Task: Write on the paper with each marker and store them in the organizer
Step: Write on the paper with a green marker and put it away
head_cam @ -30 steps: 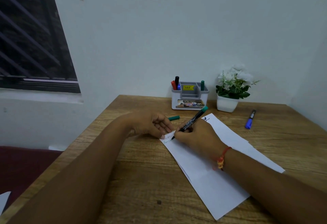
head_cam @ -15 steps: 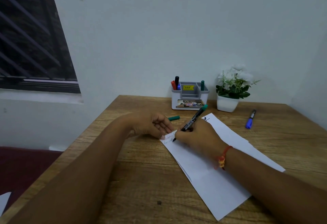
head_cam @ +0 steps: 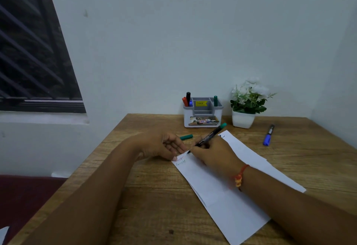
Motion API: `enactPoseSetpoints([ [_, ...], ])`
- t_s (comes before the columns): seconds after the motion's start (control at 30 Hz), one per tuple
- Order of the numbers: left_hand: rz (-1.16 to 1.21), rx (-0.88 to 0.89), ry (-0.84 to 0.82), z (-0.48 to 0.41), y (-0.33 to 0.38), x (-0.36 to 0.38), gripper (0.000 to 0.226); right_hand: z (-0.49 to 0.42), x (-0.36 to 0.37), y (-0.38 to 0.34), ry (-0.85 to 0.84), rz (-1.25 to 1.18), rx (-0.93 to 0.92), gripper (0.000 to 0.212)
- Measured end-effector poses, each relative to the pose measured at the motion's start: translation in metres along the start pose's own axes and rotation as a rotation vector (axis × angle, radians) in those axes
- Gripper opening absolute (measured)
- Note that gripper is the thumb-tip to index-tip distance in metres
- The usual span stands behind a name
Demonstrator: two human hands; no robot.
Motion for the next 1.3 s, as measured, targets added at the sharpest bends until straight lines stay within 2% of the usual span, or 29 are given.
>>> enactPoseSetpoints([
  [0.2, 0.009, -0.035, 0.053, 0.0, -0.002, -0.006, 0.033, -0.004, -0.024, 0.0, 0.114, -0.233, -0.016, 0.012],
  [0.23, 0.016, -0.021, 0.112, -0.001, -0.002, -0.008, 0.028, -0.004, -0.028, 0.001, 0.136, -0.269, 0.004, 0.013],
  [0.3, -0.025, 0.027, 0.332, -0.003, -0.001, -0.016, 0.016, -0.004, -0.033, 0.003, 0.131, -0.381, 0.083, 0.015],
  [0.37, -0.144, 0.084, 0.562, -0.005, 0.0, -0.023, 0.01, -0.004, -0.037, 0.005, 0.123, -0.455, 0.137, 0.02],
  [0.4, -0.232, 0.106, 0.622, -0.006, 0.001, -0.023, 0.011, -0.005, -0.039, 0.005, 0.131, -0.451, 0.131, 0.02],
  [0.57, -0.445, 0.108, 0.563, -0.023, -0.002, -0.01, 0.035, -0.002, -0.044, 0.004, 0.173, -0.389, 0.036, 0.012],
  [0.73, -0.562, 0.085, 0.529, -0.034, 0.0, -0.004, 0.031, -0.002, -0.041, 0.006, 0.151, -0.303, -0.021, 0.008],
  [0.8, -0.53, 0.082, 0.538, -0.033, 0.0, -0.005, 0.026, -0.002, -0.04, 0.006, 0.143, -0.329, 0.002, 0.009],
  [0.93, -0.477, 0.08, 0.584, -0.028, 0.0, -0.009, 0.024, -0.002, -0.04, 0.006, 0.127, -0.453, 0.081, 0.023],
  [1.13, -0.344, 0.163, 0.709, -0.014, 0.007, -0.019, 0.022, 0.0, -0.05, 0.0, 0.215, -0.561, -0.017, 0.022],
  [1.3, -0.316, 0.261, 0.686, -0.011, 0.014, -0.013, 0.02, 0.0, -0.052, -0.002, 0.245, -0.602, -0.045, 0.018],
])
Point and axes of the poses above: each hand's wrist, its own z-axis away from the middle knuckle, its own x-axis out of the palm, y = z × x, the point moved 5 cm from there along -z, towards the middle knuckle, and after that the axes turned 9 degrees about z, right-handed, at the moved point
